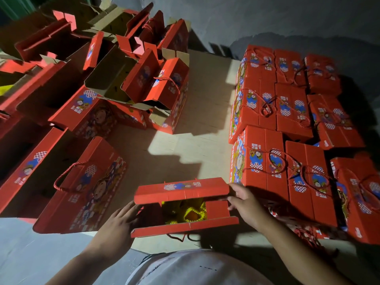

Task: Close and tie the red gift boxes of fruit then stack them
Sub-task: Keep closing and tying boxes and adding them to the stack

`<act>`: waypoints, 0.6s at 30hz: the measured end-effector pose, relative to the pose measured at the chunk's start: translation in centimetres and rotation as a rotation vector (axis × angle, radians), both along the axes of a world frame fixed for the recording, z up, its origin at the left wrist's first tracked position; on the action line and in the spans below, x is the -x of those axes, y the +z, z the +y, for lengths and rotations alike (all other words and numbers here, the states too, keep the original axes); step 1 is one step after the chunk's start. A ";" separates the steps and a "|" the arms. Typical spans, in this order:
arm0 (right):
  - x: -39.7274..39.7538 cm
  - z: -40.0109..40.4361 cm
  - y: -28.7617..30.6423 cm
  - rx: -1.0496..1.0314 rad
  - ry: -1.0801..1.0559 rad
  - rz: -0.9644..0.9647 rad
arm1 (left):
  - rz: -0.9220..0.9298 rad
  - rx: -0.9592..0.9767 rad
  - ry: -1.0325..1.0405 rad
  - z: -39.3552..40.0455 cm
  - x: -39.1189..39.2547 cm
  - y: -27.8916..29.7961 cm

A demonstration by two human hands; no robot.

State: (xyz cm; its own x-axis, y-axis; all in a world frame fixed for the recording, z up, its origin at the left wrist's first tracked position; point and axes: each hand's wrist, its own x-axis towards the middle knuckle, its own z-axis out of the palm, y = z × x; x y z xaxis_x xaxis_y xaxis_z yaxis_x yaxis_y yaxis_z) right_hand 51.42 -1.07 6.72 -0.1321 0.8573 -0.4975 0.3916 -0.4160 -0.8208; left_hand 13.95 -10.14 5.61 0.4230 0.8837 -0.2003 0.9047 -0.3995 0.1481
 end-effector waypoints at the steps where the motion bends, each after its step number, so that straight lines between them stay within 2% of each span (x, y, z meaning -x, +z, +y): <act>1: -0.4 -0.3 0.0 -0.008 0.039 -0.036 | -0.001 0.003 0.006 -0.5 0.0 -0.1; 6: -1.8 -1.6 0.3 -0.030 0.267 -0.149 | -0.274 0.152 0.141 -1.7 0.5 -0.4; 9: -2.6 -1.9 0.5 -0.020 0.339 -0.133 | -0.320 0.264 0.180 -1.5 0.6 0.2; 11: -2.6 -1.7 0.8 -0.027 0.337 -0.107 | -0.383 0.319 0.245 -1.5 0.3 1.0; 14: -2.0 -1.1 1.1 -0.076 0.330 -0.096 | -0.462 0.242 0.305 -1.4 -0.2 1.4; 18: -1.2 -0.6 1.2 -0.052 0.091 0.022 | -0.484 0.153 0.385 -0.8 -1.1 1.2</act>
